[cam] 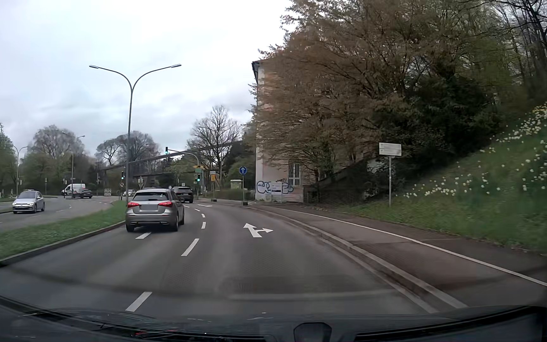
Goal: Follow the waypoints while adhering to traffic rules and regulations
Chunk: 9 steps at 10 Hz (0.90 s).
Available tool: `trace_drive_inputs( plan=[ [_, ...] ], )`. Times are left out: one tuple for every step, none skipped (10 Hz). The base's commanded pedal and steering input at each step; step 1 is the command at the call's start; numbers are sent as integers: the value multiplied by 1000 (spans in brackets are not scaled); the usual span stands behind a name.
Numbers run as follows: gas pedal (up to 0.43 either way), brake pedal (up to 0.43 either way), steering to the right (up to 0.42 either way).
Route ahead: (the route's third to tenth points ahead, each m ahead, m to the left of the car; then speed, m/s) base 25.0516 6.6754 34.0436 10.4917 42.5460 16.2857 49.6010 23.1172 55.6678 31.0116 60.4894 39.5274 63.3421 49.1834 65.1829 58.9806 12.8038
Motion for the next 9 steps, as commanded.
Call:
trace_drive_inputs(
  plan=[
    [59,0,-51],
    [28,0,-52],
    [20,0,-53],
    [8,0,-53],
    [0,0,-53],
    [0,0,-53],
    [0,0,-53],
    [0,0,-54],
    [0,0,-55]
  ],
)
